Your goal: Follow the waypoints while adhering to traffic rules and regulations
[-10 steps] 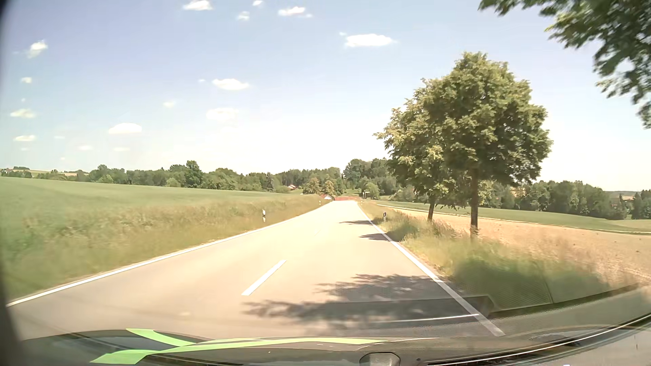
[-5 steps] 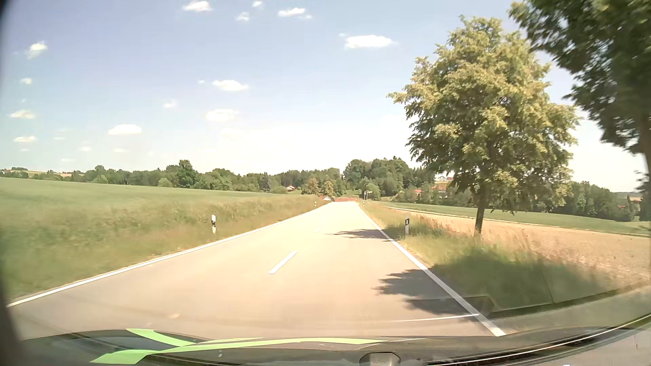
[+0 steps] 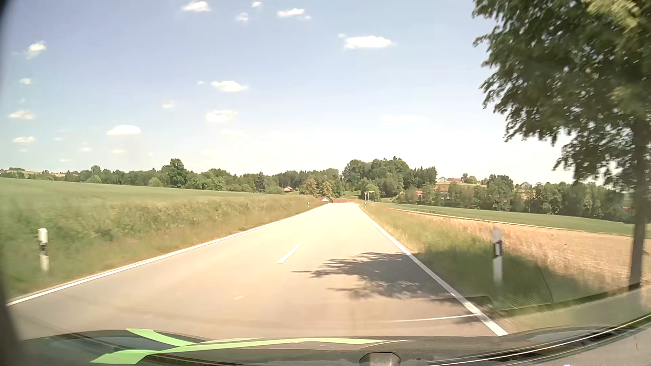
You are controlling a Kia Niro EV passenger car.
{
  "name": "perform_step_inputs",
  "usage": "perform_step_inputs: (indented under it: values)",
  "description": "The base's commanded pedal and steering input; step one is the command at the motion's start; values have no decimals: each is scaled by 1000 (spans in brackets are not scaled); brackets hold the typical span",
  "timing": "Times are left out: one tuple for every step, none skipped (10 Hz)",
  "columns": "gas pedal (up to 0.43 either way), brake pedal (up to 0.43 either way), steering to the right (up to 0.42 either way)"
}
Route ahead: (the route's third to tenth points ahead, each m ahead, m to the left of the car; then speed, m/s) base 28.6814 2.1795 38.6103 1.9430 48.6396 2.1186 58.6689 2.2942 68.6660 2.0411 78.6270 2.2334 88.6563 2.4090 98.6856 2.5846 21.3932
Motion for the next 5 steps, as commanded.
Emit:
perform_step_inputs:
  values:
    - [169,0,2]
    - [157,0,1]
    - [150,0,1]
    - [150,0,1]
    - [150,0,1]
